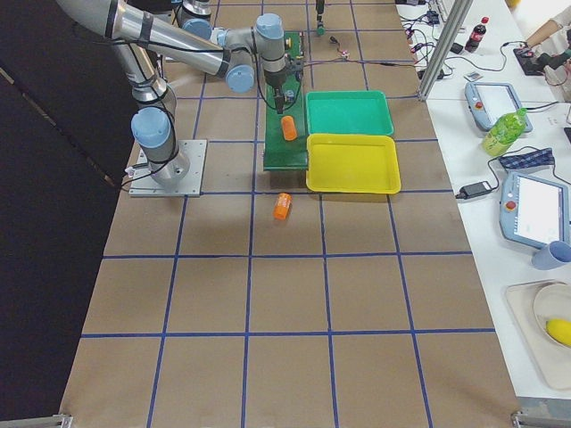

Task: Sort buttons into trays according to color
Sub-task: 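Grasp the green-button switch on the belt with right while left grasps another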

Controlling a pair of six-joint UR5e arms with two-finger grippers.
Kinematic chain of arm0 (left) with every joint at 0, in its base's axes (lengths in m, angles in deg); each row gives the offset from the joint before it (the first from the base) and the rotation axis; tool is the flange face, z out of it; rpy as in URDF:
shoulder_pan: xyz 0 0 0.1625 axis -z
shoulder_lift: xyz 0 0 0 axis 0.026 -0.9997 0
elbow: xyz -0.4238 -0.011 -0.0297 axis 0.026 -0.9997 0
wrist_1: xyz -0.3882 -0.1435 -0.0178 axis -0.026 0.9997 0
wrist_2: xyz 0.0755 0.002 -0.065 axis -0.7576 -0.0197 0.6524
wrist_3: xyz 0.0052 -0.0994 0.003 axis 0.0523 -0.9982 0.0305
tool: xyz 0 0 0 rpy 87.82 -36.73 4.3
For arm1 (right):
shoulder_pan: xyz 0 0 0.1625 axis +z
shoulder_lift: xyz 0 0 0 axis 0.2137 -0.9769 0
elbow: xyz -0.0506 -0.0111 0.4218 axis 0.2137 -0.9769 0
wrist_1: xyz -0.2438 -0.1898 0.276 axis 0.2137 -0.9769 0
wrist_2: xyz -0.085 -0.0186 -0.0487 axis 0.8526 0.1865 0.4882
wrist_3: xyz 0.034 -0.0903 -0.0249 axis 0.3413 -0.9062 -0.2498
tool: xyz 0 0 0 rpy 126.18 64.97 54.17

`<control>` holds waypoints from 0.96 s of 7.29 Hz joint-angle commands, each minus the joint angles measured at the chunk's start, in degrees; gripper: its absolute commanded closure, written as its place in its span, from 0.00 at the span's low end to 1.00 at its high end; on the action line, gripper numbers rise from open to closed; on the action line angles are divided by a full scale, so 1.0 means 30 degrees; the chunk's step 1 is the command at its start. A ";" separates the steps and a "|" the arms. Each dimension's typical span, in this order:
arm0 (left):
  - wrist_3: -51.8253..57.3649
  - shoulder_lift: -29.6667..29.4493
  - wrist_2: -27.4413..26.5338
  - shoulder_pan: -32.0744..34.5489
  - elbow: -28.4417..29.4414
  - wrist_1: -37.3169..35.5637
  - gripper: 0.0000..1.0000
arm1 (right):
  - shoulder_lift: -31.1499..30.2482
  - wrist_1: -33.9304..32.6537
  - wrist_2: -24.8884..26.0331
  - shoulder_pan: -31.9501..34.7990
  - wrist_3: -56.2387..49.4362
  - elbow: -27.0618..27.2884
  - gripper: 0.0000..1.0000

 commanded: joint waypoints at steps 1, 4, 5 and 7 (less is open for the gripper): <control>0.0123 -0.0922 -0.0052 -0.0136 0.0398 -0.0400 0.00 | 0.1469 -0.1367 0.0138 0.1078 0.0627 -0.0519 0.00; 0.0066 -0.1363 0.0094 -0.0136 0.0460 -0.0432 0.00 | 0.3468 -0.1281 0.0606 0.2081 0.0398 -0.2105 0.00; 0.0065 -0.1568 0.0094 -0.0136 0.0430 -0.0432 0.00 | 0.3558 -0.1224 0.0638 0.2081 0.0367 -0.2048 0.02; 0.0095 -0.1832 0.0065 -0.0136 0.0576 -0.0432 0.00 | 0.3762 -0.1107 0.0610 0.2081 0.0280 -0.1872 0.30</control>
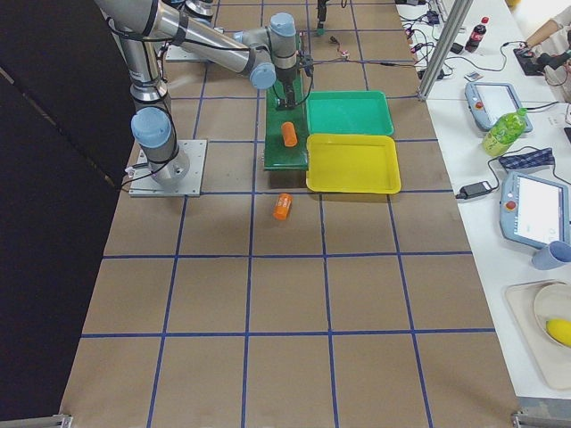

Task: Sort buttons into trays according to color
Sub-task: 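Grasp the green-button switch on the belt with right while left grasps another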

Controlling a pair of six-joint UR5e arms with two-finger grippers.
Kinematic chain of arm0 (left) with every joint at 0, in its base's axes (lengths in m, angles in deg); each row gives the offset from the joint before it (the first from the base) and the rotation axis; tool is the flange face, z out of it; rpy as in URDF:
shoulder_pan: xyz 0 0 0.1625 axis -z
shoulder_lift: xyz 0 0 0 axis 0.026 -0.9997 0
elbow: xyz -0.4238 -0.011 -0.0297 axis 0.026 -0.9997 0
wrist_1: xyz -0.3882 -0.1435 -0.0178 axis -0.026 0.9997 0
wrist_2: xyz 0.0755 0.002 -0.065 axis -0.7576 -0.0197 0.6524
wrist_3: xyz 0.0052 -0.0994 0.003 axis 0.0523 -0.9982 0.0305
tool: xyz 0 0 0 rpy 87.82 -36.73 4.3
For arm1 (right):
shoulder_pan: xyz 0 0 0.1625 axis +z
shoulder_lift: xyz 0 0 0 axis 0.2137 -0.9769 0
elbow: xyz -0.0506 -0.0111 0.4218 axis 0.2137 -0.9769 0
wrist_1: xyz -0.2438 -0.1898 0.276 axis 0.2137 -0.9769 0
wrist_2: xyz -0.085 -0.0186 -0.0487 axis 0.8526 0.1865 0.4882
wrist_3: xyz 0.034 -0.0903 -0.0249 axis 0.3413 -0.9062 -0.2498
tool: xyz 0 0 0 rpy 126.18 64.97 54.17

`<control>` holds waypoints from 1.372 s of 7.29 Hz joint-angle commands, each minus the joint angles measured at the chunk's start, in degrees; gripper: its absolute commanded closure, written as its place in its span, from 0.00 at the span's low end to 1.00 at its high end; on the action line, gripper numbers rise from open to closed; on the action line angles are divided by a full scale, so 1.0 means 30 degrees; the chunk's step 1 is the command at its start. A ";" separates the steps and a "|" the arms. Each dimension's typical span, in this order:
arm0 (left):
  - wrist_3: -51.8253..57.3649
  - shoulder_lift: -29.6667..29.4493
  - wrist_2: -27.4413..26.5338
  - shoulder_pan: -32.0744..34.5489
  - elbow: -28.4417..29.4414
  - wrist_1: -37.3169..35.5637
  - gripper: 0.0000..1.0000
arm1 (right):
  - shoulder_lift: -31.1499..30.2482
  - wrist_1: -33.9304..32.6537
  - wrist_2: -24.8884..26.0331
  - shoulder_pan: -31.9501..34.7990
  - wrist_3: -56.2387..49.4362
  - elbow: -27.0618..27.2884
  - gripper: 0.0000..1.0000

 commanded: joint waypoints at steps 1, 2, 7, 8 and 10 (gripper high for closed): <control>-0.0003 -0.0390 0.0008 0.0000 0.0102 -0.0014 0.00 | 0.0173 0.0127 0.0000 0.0012 -0.0083 0.0067 0.50; -0.0003 -0.0566 0.0009 -0.0029 0.0218 -0.0014 0.00 | 0.0173 0.0157 0.0000 0.0012 -0.0084 0.0067 0.69; -0.0266 0.0189 -0.0050 -0.0233 0.0278 0.0889 1.00 | 0.1247 0.1469 -0.0058 -0.0191 -0.0171 -0.3868 0.79; -0.0412 0.1209 -0.0021 -0.0147 0.0278 0.2112 1.00 | 0.2910 0.2316 -0.0030 -0.0193 -0.0172 -0.6441 0.79; -0.1904 0.4337 0.0153 0.0582 -0.0857 0.3963 1.00 | 0.6805 0.3053 0.0000 -0.0339 -0.0201 -1.1135 0.77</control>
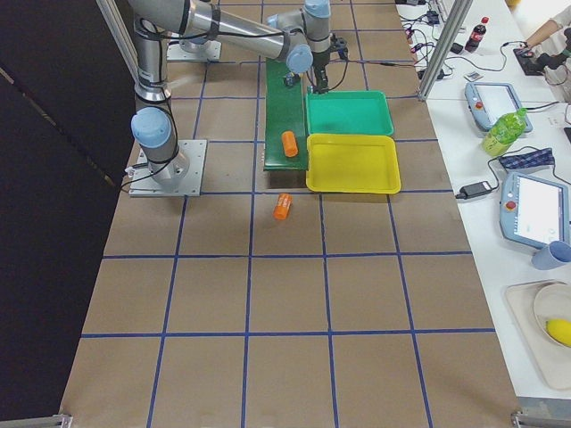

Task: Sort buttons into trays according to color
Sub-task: 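Drop the green switch into the green tray with right while left carries its switch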

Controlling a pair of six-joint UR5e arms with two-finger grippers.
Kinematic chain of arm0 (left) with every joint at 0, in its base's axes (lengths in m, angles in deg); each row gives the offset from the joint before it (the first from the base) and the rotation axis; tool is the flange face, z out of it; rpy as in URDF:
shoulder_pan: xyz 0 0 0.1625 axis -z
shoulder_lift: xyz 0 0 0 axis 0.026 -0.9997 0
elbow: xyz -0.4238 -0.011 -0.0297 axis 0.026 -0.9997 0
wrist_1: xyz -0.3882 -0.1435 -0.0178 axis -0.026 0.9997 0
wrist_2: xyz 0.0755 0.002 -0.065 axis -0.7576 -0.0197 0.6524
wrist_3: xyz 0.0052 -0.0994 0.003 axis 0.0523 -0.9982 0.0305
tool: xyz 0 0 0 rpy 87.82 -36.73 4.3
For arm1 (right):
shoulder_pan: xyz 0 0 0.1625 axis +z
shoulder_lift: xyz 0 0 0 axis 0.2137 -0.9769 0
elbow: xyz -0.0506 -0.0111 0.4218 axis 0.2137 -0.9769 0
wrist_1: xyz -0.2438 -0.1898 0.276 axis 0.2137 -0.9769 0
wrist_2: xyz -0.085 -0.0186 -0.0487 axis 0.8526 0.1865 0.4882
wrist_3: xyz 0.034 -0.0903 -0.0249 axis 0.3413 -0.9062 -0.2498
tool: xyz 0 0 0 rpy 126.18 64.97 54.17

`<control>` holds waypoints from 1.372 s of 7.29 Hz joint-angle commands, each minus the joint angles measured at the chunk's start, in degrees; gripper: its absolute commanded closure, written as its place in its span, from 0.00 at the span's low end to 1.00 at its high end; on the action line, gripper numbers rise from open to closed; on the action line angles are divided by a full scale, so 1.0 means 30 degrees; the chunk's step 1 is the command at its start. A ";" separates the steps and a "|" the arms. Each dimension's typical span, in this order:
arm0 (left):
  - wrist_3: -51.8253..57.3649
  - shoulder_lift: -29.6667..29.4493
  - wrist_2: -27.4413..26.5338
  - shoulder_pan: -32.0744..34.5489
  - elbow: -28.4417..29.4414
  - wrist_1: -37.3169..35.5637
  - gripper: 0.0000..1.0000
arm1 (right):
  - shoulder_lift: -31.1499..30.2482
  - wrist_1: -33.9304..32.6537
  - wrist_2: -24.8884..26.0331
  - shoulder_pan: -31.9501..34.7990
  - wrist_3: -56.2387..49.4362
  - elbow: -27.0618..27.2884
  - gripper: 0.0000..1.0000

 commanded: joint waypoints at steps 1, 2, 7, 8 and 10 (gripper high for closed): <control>-0.0977 0.3545 0.0282 0.0812 -0.2061 0.1775 1.00 | 0.3328 0.0505 -0.0016 -0.0127 -0.0024 -0.3681 0.72; -0.2518 0.4867 0.0371 0.1831 -0.3235 0.1782 1.00 | 0.3571 0.0476 0.0042 -0.0156 0.0005 -0.3633 0.40; -0.3356 0.6053 0.0050 0.4185 -0.5794 0.1519 0.93 | 0.1767 0.1610 -0.0161 -0.0826 -0.0110 -0.2962 0.01; -0.3266 0.5791 0.0049 0.4185 -0.5825 0.1460 0.82 | 0.0481 0.2488 -0.0191 -0.1381 -0.1446 -0.2523 0.00; -0.2973 0.5525 0.0078 0.4009 -0.5852 0.1169 0.37 | -0.2767 0.4193 -0.0192 -0.2962 -0.2571 -0.0685 0.00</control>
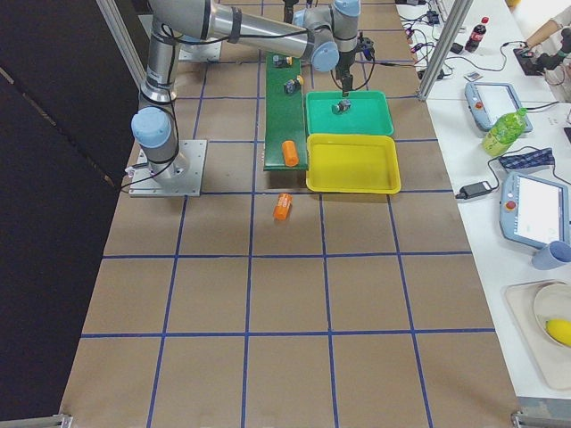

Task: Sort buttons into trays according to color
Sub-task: 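Place the green switch on the belt with left while right reaches the yellow switch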

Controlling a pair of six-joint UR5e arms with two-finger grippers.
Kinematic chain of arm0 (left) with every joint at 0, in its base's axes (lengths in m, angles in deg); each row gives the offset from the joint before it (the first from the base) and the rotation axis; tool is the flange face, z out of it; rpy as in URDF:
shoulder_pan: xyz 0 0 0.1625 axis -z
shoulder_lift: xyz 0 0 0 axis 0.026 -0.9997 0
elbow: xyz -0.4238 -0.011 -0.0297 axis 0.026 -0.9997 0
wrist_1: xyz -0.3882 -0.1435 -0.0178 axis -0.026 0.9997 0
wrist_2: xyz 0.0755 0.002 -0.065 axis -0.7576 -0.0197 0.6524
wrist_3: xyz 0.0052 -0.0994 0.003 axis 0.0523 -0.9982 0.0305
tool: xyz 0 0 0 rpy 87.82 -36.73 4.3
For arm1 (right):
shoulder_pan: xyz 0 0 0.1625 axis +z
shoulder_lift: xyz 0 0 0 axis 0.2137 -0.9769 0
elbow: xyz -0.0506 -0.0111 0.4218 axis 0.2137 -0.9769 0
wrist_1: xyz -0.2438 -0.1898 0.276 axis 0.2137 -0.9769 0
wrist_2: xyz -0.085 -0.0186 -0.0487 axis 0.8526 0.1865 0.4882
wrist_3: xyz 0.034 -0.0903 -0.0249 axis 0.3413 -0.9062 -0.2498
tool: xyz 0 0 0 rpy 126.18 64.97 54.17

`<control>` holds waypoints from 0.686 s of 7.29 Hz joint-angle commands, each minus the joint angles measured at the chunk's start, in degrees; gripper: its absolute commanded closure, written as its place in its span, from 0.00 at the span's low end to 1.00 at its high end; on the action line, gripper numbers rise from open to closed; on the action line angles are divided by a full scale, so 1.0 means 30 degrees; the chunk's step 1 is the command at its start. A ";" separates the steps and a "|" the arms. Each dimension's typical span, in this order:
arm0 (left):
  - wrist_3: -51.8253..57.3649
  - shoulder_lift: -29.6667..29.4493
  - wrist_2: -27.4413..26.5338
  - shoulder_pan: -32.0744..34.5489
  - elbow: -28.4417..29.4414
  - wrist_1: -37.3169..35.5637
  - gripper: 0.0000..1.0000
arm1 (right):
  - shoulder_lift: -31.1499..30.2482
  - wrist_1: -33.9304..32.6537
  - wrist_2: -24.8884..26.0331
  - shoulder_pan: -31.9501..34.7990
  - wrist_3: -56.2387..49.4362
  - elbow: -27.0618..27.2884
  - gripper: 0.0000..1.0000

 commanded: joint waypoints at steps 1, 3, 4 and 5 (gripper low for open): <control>0.0186 -0.0108 -0.0039 -0.0029 -0.0141 -0.0142 0.30 | -0.3600 0.1640 0.0145 -0.1118 -0.0553 0.2346 0.00; 0.0157 -0.0195 -0.0011 -0.0029 -0.0170 -0.0141 0.04 | -0.5308 0.1123 0.0205 -0.1208 -0.0582 0.6612 0.04; 0.0128 -0.0195 -0.0040 -0.0029 -0.0141 -0.0170 0.00 | -0.5605 -0.1548 0.0205 -0.1150 -0.0466 0.8578 0.04; 0.0012 -0.0195 -0.0040 -0.0029 -0.0141 -0.0200 0.00 | -0.5608 -0.3808 0.0205 -0.1150 -0.0464 1.0222 0.03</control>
